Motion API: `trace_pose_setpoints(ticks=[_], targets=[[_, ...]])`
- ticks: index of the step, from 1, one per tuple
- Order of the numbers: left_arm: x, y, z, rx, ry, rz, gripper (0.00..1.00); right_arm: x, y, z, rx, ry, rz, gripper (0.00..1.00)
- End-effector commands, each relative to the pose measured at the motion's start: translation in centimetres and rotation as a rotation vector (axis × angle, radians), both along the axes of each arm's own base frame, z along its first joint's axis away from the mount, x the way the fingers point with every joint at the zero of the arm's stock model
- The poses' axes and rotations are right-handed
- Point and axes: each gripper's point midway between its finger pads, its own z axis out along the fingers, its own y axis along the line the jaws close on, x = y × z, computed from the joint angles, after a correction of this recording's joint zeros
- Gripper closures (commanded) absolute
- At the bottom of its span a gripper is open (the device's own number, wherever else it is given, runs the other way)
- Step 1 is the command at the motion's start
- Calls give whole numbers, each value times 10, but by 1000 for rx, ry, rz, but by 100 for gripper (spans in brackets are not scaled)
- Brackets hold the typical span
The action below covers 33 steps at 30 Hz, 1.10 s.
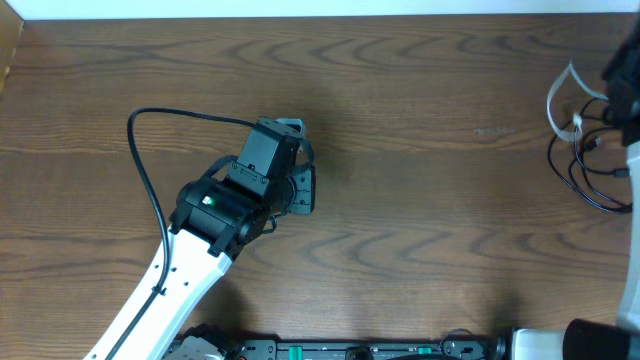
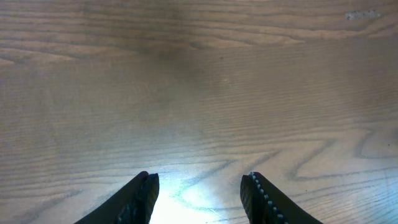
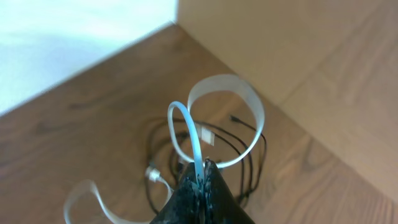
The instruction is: Untangle cables
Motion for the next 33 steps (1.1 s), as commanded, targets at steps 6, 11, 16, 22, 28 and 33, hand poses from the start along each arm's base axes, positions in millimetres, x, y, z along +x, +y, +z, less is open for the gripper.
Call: trace_pose_setpoints(ticks=[6,11,16,22,28,33], targets=[[5,2,6,6,-17,12,52,-5,-29,-70,246,85,4,99],[5,2,6,6,-17,12,52,-7,-38,-73,277,67,-4,99],[5,2,6,6,-17,12,52,-9,-49,-70,269,44,-28,99],[5,2,6,6,-17,12,47,-7,-49,-70,284,32,-17,31],[5,2,6,6,-17,12,43,3,-33,-73,361,7,66,7],[5,2,6,6,-17,12,43,10,-19,-75,421,-9,128,7]])
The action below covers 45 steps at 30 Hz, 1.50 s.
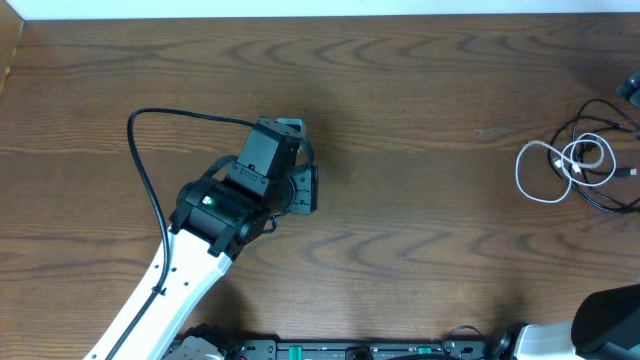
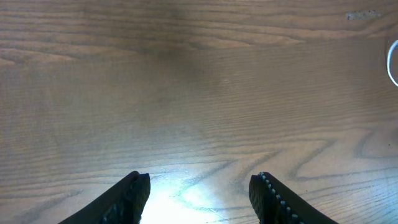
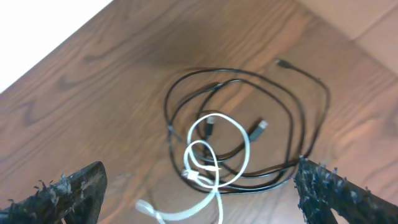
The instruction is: Untangle cables
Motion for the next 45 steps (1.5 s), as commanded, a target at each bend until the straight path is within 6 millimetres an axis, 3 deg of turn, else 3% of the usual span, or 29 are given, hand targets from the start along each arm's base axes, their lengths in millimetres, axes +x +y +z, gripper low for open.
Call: trace_pose_setpoints(ticks=[1,6,11,15,20,26,33,37,40,45], targets=[[5,2,6,6,-17,13,43,7,17,1,81,-41,64,6],[5,2,6,5,-17,13,43,8,49,-9,188,-18,210,1],[5,2,6,5,-17,13,43,1,66,-36,246,45,251,12],[5,2,6,5,-17,13,43,-12,64,-71,297,106,140,16],[5,2,6,6,-17,13,43,-36,56,-120,379,150,-142,14],[5,2,6,5,-17,13,43,-20,57,-151,445,26,-214,15],[5,2,6,6,-16,13,43,-18,55,-177,491,-60,-320,23],[4,2,6,6,-16,13,43,-24,53,-189,513,-83,-413,37],[3,3,5,9,-10,13,43,-18,50,-187,507,-123,-408,49],[1,4,3,16,2,13,43,-8,37,-177,423,-167,-361,97]])
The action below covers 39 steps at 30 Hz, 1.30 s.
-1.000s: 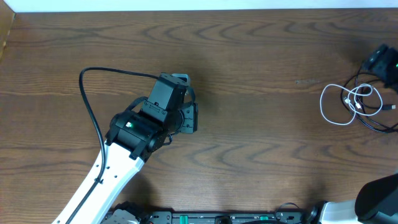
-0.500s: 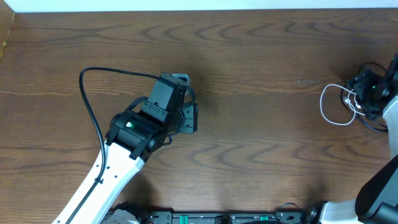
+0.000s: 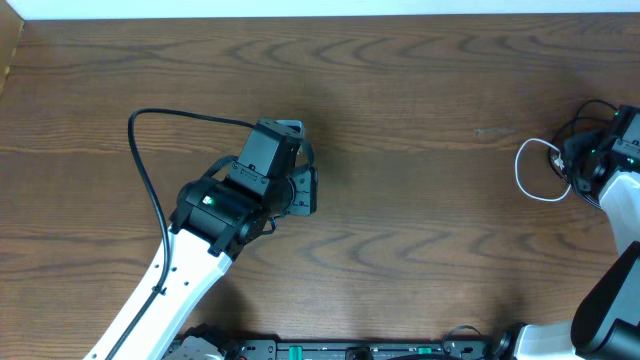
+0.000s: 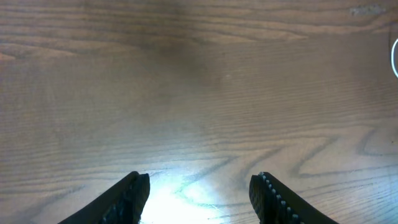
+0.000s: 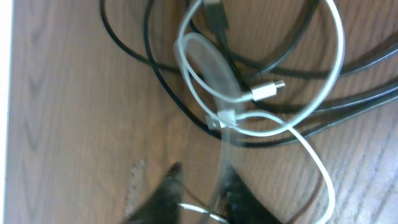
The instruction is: Untangle cables
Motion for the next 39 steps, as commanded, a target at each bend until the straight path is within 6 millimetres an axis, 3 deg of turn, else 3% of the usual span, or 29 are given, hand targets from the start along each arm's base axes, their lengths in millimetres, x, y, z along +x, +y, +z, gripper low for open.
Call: trace_pose_setpoints(ticks=[1,6,10,14,17,18,21,24,29,31,32,33,34,36,39], targets=[[4,2,6,6,-15,13,43,2,-9,5,-68,-8,8,99],[4,2,6,6,-15,13,43,21,-22,25,-177,-93,73,99],[4,2,5,7,-14,13,43,32,-45,59,-255,-212,40,99],[4,2,6,6,-15,13,43,35,-76,123,-353,-413,-11,99],[4,2,5,7,-15,13,43,26,-98,185,-459,-589,-51,99],[4,2,5,7,-13,13,43,14,-110,219,-526,-671,-82,99],[5,2,4,7,-9,16,43,-6,-121,247,-586,-721,-125,99],[5,2,2,8,-3,20,43,-14,-128,241,-600,-667,-131,99],[5,0,-1,5,11,24,43,-25,-138,184,-554,-445,-158,99],[4,-2,-1,-3,16,19,43,-22,-139,171,-553,-404,-131,99],[4,-2,-1,-2,17,19,43,-19,-138,164,-550,-391,-109,89],[4,-2,-1,-2,18,19,43,-15,-136,158,-546,-380,-74,70],[5,-2,-2,-1,18,19,43,-7,-130,148,-525,-373,-6,42],[5,-2,-2,-1,18,19,43,-2,-121,138,-481,-376,43,5],[5,-2,-2,-1,18,19,43,3,-111,127,-427,-374,90,1]])
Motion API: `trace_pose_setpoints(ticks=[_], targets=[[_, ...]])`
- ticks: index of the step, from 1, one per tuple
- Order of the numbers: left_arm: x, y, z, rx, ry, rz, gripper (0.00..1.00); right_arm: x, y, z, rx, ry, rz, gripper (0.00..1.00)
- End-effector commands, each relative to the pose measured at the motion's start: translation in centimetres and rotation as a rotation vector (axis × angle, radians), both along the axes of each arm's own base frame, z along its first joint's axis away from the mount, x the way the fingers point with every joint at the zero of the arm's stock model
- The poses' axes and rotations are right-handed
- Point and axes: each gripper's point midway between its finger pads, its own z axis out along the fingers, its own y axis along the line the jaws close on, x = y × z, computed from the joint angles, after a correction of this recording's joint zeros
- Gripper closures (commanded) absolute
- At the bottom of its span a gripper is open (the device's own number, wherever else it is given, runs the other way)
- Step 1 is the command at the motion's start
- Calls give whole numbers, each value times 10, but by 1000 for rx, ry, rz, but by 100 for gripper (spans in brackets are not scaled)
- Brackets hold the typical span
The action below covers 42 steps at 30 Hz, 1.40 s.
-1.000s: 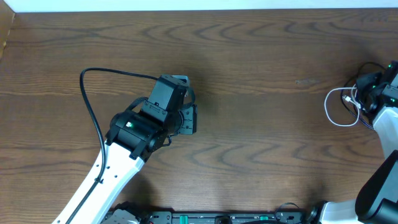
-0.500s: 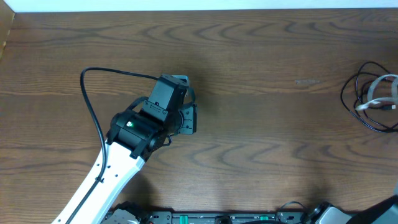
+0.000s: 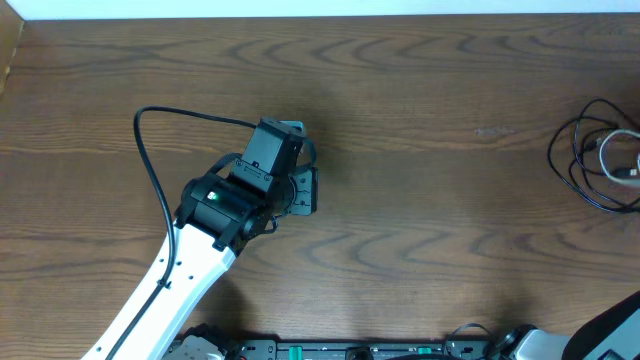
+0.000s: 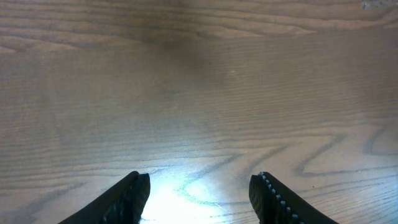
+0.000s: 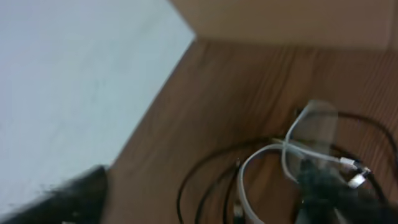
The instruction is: Untangle cables
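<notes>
A black cable [image 3: 575, 165] lies in loose loops at the table's far right edge, with a white cable [image 3: 618, 160] bunched on its right side. In the blurred right wrist view the white cable [image 5: 273, 155] crosses the black cable [image 5: 205, 180] just below my right gripper [image 5: 199, 190], which is open with its fingers wide apart and holds nothing. That gripper is out of the overhead view. My left gripper [image 3: 305, 190] rests mid-left, far from the cables. It is open over bare wood [image 4: 199, 186].
The brown wooden table [image 3: 420, 220] stretches between the left arm and the cables. A pale board [image 5: 292, 18] stands behind the table's corner, next to a white floor or wall [image 5: 62, 74]. The left arm's own black lead [image 3: 148, 170] arcs over the table.
My right gripper was low with its fingers close around the white cable; now it is open and raised, out of the overhead view. The white loop reaching left has gone and lies further right.
My right gripper first held the white cable up, shut on it, above the black coil. Then it was open and the white cable lay spread over the coil. Then it was down on the white cable, and now it is open above the pile. The left gripper stayed open.
</notes>
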Motion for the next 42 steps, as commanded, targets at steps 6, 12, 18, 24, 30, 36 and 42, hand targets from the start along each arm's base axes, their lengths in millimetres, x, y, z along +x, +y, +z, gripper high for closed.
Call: trace_pose_setpoints(ticks=[6,12,18,24,30,36,42], targets=[[3,-2,5,-15,-2,12,43,8,35,-40,114,106,153,1],[7,-4,7,-25,-21,12,40,11,86,-66,247,194,289,1],[25,-15,16,-66,-91,10,38,20,179,-77,363,225,649,1],[43,-25,0,-54,-87,-2,37,21,253,-90,213,351,924,1],[42,-24,-50,54,56,-41,37,-1,290,-121,40,609,987,1],[26,-1,-90,204,206,-13,37,-28,299,-140,-109,848,940,1],[11,35,-93,270,305,98,27,-58,317,-145,-66,976,957,1]])
